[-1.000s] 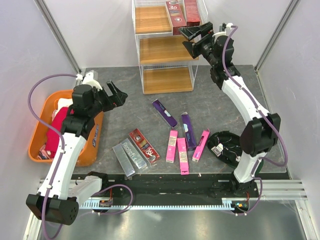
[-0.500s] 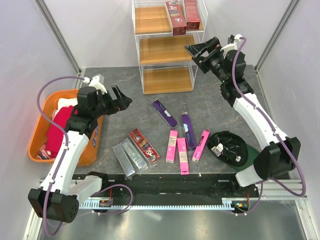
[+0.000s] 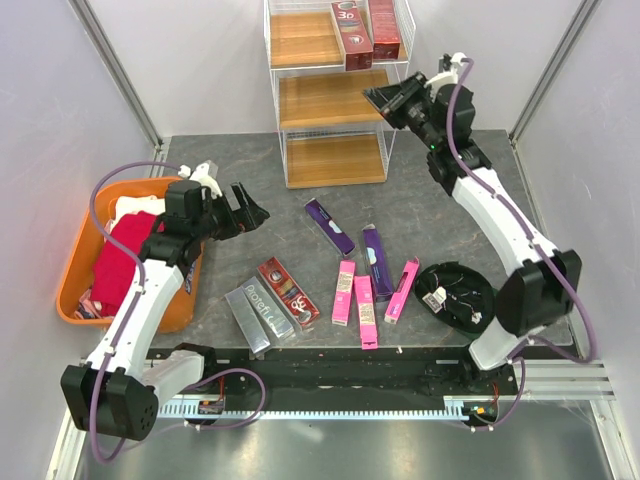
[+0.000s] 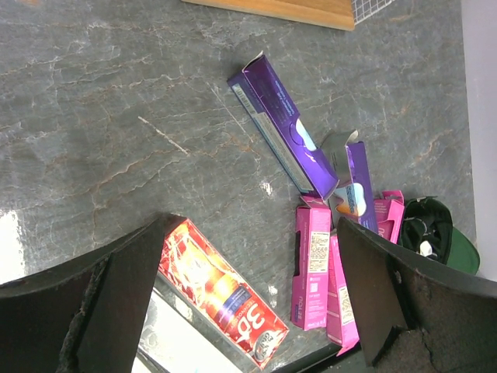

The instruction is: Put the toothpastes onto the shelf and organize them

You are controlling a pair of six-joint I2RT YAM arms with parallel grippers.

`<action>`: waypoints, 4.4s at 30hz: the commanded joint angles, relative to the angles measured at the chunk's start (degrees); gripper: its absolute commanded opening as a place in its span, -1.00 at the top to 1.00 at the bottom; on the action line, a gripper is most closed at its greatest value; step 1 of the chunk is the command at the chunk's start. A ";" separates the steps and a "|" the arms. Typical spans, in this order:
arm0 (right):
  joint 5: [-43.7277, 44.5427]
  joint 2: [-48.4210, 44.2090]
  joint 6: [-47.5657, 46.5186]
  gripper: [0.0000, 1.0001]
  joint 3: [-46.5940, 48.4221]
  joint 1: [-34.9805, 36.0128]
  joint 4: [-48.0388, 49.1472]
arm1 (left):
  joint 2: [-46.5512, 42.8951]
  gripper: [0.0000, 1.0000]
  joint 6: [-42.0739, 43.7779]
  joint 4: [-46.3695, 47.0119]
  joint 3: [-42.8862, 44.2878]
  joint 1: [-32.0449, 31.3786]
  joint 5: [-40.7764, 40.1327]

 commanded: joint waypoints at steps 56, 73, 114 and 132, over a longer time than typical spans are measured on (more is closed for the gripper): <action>-6.00 -11.22 -14.56 -0.43 -34.23 12.92 -3.51 | 18.38 -0.87 -2.86 -4.47 -0.34 -9.94 -7.02; -7.23 -10.16 -14.30 -0.60 -36.34 12.83 -2.19 | 18.54 -0.89 -4.44 -7.38 -3.06 -12.58 -12.92; -6.44 -10.95 -16.05 -0.69 -36.25 12.83 -4.39 | 30.24 0.00 -6.46 4.92 3.26 -17.07 -6.33; 2.08 -15.07 -21.68 -0.78 -33.18 23.28 -6.59 | 13.37 0.24 -26.22 32.25 -10.00 1.21 13.53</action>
